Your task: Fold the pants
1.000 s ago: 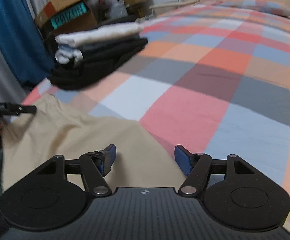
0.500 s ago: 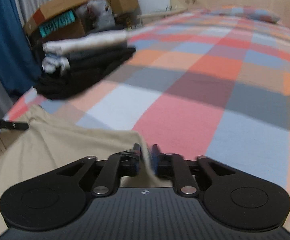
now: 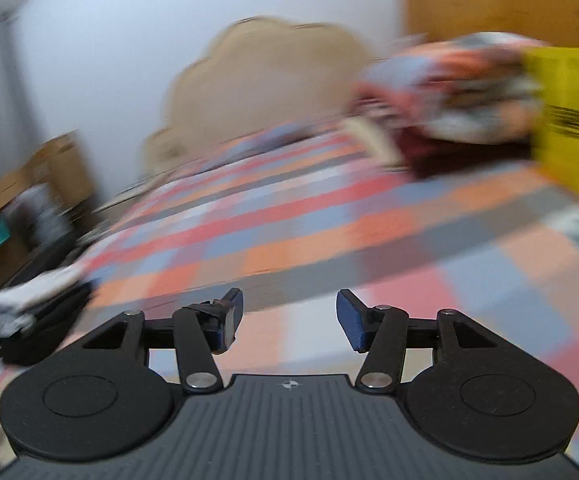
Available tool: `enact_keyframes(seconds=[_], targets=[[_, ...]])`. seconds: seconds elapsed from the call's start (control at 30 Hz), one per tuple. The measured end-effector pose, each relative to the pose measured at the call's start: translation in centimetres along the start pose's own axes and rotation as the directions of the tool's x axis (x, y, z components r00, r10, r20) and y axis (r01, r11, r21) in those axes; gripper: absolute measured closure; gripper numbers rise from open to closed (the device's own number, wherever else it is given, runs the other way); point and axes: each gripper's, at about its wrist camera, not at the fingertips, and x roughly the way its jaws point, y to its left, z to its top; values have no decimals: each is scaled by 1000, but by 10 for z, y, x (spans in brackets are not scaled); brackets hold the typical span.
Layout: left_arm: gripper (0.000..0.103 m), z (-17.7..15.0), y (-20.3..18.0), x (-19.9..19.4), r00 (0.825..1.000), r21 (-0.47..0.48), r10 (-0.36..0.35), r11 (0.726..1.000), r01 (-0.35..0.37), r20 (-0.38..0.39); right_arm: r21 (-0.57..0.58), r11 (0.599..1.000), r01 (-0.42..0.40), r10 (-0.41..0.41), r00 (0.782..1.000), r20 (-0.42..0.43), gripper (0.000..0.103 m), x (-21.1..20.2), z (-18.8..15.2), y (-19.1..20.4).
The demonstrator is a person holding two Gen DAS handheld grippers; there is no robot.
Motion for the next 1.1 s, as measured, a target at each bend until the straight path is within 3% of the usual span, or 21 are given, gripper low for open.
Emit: enact_keyframes(seconds=[0.1,0.23,0.47,0.63,0.67,0.7,0.73,0.83,0.93,1.1], targets=[[64,-11,-26,33,996,22,-55,998,56,-65,93,984,155,-155,988,-6,14,-22,-15,-44],[64,-29,-61,73,986,75,-80,993,92,-148,193,944,269,-261,963,-67,16,-30,-42,-80],[64,-37,-93,118,982,129,-59,988,83,-178,284,917,278,-245,958,-148,24,-10,-74,-107],[62,-35,-108,140,984,165,-31,985,60,-174,300,913,277,-243,959,-145,33,10,-81,-106],[62,-35,-110,145,985,168,-21,984,51,-173,300,911,282,-251,958,-140,41,15,-81,-105],[62,-36,-110,151,984,162,-13,986,42,-177,295,911,288,-261,957,-130,79,13,-80,-104],[62,-33,-108,157,983,151,-7,988,36,-182,280,913,296,-273,954,-121,99,15,-78,-100],[62,-32,-103,160,983,134,0,991,25,-184,235,933,273,-272,962,-35,100,-7,-70,-84],[62,-33,-101,160,984,141,13,990,12,-178,223,926,306,-314,950,1,101,-35,-66,-83],[62,-36,-101,164,983,156,34,988,-6,-180,255,897,360,-343,933,-112,100,-35,-89,-108]])
